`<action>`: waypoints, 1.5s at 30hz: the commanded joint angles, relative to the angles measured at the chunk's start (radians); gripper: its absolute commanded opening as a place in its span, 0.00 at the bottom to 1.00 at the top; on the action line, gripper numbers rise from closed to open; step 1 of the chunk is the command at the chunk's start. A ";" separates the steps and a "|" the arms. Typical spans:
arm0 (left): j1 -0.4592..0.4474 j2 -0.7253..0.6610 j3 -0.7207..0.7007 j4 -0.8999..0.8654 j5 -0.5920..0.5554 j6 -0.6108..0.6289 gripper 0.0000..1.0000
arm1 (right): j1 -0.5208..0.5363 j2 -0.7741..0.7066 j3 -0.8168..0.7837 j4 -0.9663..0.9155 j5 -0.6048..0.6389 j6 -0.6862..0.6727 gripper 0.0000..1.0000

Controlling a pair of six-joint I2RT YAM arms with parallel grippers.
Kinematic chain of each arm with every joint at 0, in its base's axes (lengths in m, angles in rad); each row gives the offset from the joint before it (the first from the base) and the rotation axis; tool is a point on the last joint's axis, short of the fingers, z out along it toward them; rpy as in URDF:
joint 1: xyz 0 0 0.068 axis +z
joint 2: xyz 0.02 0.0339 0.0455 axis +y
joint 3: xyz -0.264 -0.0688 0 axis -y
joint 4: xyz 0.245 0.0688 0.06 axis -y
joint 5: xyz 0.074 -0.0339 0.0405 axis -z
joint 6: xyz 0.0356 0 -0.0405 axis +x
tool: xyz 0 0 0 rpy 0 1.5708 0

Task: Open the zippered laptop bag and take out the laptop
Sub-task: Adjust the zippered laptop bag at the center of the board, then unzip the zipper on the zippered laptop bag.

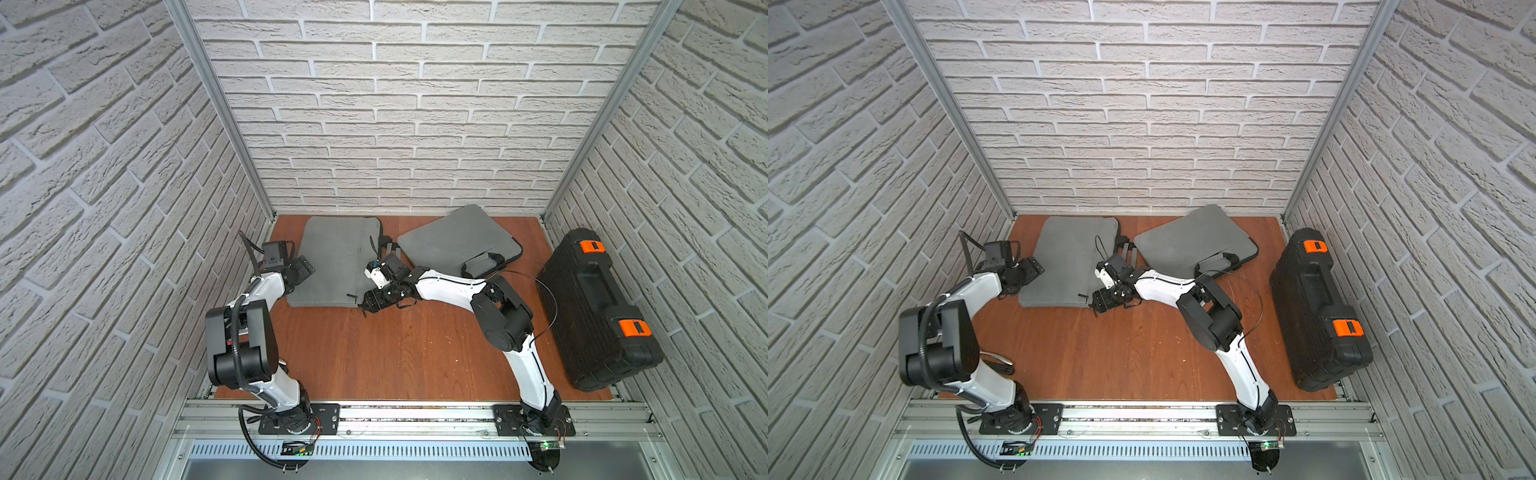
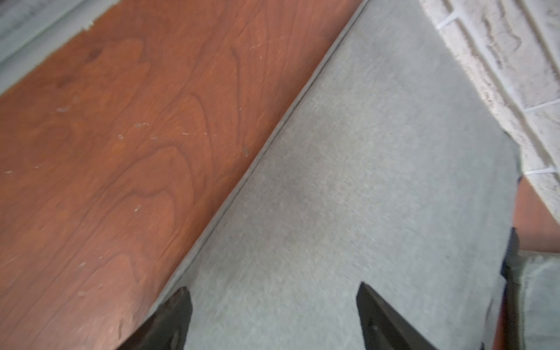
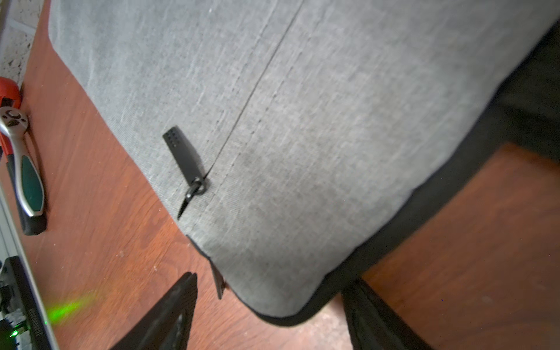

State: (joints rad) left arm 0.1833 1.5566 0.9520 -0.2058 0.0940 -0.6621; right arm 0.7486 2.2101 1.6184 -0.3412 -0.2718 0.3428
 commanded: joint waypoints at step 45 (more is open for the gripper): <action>-0.259 -0.263 -0.416 0.175 -0.024 -0.384 0.67 | 0.242 -0.067 -0.137 0.136 0.410 0.162 0.40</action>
State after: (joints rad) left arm -0.0704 1.2774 0.5583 -0.0715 0.0757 -1.0340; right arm 0.9829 2.1330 1.4502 -0.1982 0.1204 0.5156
